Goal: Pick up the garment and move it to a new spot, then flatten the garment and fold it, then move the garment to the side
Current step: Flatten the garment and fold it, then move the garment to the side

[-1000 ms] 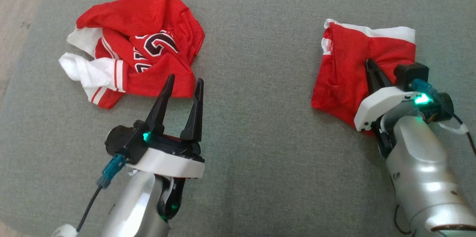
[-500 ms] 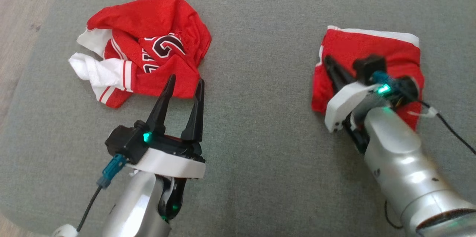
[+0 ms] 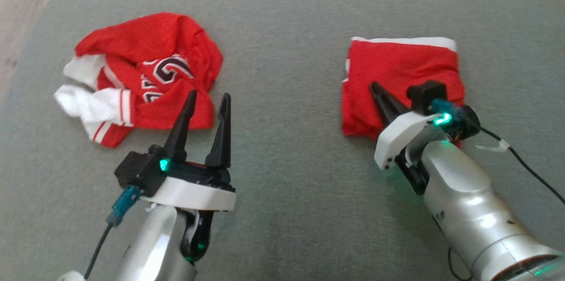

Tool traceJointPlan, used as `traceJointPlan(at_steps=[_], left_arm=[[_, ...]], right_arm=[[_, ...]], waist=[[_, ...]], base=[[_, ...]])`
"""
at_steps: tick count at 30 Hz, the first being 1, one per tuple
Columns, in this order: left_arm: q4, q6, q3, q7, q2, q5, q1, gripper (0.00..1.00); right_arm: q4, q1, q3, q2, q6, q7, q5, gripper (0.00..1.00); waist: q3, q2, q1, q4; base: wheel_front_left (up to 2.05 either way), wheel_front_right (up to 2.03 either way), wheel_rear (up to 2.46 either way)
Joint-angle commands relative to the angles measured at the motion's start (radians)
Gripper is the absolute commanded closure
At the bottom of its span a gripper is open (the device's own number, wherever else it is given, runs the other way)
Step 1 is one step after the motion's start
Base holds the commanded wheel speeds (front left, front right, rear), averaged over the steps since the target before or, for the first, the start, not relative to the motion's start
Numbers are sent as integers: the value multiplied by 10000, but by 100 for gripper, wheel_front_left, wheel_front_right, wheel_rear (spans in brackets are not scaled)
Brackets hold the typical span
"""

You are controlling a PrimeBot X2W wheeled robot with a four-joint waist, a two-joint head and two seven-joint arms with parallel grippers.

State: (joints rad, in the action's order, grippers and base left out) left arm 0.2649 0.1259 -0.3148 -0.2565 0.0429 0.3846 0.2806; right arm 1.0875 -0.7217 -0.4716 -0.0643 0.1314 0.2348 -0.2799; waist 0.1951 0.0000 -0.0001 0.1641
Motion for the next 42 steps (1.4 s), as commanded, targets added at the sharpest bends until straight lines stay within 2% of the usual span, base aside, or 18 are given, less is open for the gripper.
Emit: traceJointPlan(at_steps=[1,3,7,13,18,19,20,26,33,42], left_arm=[[-367,-32,486,-53,74,-102,121,0],[-379,-30,543,-53,74,-130,103,0],[-441,-21,716,-53,74,-212,15,0],[-456,-9,864,-53,74,-262,-161,0],[-410,-2,990,-53,74,-317,-359,0],[-384,0,1033,-53,74,-345,-418,0],[-338,2,1062,-53,74,-408,-471,0],[-211,19,1209,-53,74,-540,-624,0],[-228,31,1194,-53,74,-511,-678,0],[-169,40,901,-53,74,-530,-375,0]], right_arm=[[-512,-78,165,140,-7,223,-89,100],[-670,-101,366,139,-7,247,-55,100],[-2234,196,1664,-49,-7,264,454,100],[-4507,1639,3750,-106,-7,267,1807,100],[-5744,2969,4870,65,-7,268,2378,100],[-5836,3229,4980,92,-7,268,2395,64],[-5905,3459,5026,111,-7,268,2404,0],[-6555,4335,4971,137,-7,269,1998,0],[-6759,4371,4932,139,-7,269,2061,0],[-5236,3236,5049,140,-7,-515,2230,0]], waist=[[-269,0,1,-469],[-331,0,1,-609],[-538,0,1,-1149],[-815,0,1,-1756],[-1023,0,1,-2076],[-1055,0,1,-2138],[-1081,0,1,-2188],[-1169,0,1,-2318],[-1078,0,1,-2229],[-610,0,1,-1557]], base=[[0,0,0],[0,0,0],[0,0,0],[0,0,0],[0,0,0],[0,0,0],[0,0,0],[0,0,0],[0,0,0],[0,0,0]])
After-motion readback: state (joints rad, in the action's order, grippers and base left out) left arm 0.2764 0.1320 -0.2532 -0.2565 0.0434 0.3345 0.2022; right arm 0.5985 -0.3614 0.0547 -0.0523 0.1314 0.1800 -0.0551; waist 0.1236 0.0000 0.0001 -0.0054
